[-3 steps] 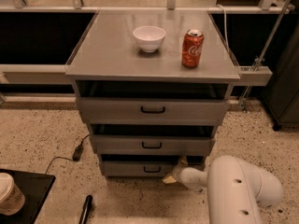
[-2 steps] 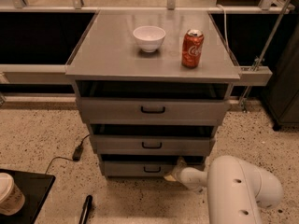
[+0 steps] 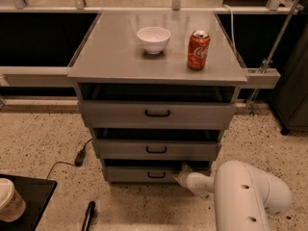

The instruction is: Open bottom drawer

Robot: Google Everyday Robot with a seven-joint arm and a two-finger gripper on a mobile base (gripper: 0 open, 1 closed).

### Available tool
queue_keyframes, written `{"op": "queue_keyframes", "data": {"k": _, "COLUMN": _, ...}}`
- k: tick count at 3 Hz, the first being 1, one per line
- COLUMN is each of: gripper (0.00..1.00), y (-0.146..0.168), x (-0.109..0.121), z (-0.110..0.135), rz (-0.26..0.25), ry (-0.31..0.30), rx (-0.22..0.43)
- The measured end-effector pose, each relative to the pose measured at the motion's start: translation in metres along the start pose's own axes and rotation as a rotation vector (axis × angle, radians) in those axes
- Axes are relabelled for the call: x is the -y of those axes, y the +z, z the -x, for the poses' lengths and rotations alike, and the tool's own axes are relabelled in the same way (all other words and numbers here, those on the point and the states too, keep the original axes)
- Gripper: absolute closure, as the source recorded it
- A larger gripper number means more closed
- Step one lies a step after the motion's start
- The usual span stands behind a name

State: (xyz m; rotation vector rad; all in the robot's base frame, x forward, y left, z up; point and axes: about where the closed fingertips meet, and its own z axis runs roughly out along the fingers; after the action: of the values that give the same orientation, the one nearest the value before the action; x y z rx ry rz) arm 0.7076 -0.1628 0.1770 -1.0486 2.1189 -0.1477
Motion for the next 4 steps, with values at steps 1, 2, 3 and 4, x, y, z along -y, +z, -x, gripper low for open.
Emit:
{"op": "queue_keyframes", "data": {"k": 1, "gripper": 0.91, "y": 0.0, "x": 0.0, "z": 0.0, "rz": 0.0, "ry": 0.0, "rx": 0.0}}
{"op": "queue_keyframes", "data": {"k": 2, "gripper": 1.0, "y": -0.002, "x": 0.001, "z": 0.002, "rz": 0.0, "ry": 0.0, "rx": 0.0}}
{"op": "queue_keyframes", "data": {"k": 3, "gripper": 1.0, "y": -0.03, "x": -0.017, "z": -0.007, "rz": -0.024, "ry": -0.018, "rx": 0.04}}
{"op": "queue_keyframes", "data": {"k": 4, "gripper": 1.0, "y": -0.035, "x": -0.017, "z": -0.005, "rz": -0.024, "ry": -0.018, "rx": 0.042}}
